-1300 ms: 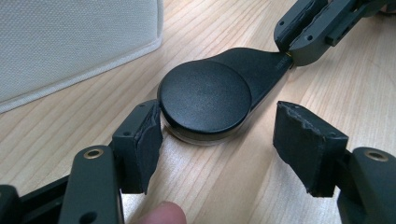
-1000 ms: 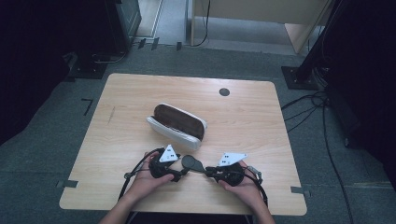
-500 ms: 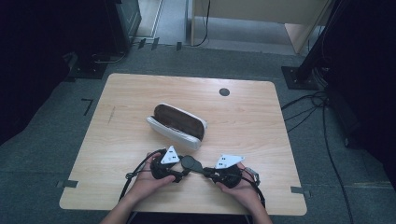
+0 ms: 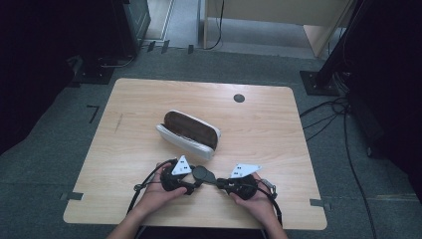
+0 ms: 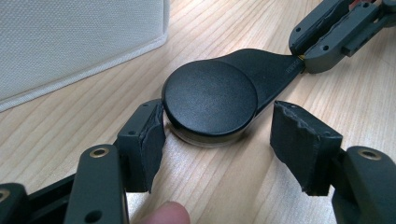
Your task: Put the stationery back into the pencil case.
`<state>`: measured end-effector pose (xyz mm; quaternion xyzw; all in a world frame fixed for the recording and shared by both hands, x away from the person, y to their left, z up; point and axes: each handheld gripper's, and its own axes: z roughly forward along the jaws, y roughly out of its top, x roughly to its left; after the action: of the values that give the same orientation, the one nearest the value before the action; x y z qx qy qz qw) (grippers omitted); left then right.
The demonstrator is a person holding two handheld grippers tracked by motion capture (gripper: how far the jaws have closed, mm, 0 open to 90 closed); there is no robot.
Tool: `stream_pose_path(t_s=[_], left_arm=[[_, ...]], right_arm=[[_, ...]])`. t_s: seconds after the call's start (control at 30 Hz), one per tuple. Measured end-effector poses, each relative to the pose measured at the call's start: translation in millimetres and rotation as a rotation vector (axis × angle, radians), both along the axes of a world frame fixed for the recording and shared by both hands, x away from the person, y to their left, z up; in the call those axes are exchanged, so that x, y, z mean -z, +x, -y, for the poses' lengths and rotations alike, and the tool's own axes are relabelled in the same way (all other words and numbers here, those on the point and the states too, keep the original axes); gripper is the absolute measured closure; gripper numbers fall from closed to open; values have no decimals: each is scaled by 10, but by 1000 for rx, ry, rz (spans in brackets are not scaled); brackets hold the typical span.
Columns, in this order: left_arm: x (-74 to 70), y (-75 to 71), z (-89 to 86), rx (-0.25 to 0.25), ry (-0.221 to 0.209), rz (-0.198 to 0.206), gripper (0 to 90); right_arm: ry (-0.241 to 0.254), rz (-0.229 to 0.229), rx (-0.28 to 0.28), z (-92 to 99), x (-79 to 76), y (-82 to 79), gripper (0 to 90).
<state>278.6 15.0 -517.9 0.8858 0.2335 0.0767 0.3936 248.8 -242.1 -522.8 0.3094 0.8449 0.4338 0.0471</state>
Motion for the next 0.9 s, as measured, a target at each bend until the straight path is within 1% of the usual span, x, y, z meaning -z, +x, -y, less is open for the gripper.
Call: stream_pose_path(t_s=[0.1,0.13,0.23,0.33,0.4,0.57,0.6,0.63,0.7,0.8,0.9], left_arm=[[0,-3,2,-1,2,2,361],[0,-4,1,1,2,2,361],[0,-8,-2,9,4,5,362],[0,-17,6,23,19,18,357],[1,-18,7,25,20,21,351],[3,-24,20,25,27,31,346],[2,-26,23,31,34,35,347],[3,-28,27,38,33,35,344],[5,-33,34,54,32,37,334],[6,-39,39,65,31,42,351],[5,-40,38,66,32,42,355]], right_arm=[[39,-28,14,23,3,12,822],[60,-43,20,40,6,20,822],[87,-65,34,68,11,29,822],[113,-95,42,88,20,35,823],[133,-119,51,107,21,40,822],[153,-123,49,119,21,44,822],[160,-123,47,119,19,43,822],[173,-128,45,119,12,40,822],[185,-123,44,122,-6,37,822],[214,-124,43,128,-38,26,822],[218,-121,47,125,-50,21,822]])
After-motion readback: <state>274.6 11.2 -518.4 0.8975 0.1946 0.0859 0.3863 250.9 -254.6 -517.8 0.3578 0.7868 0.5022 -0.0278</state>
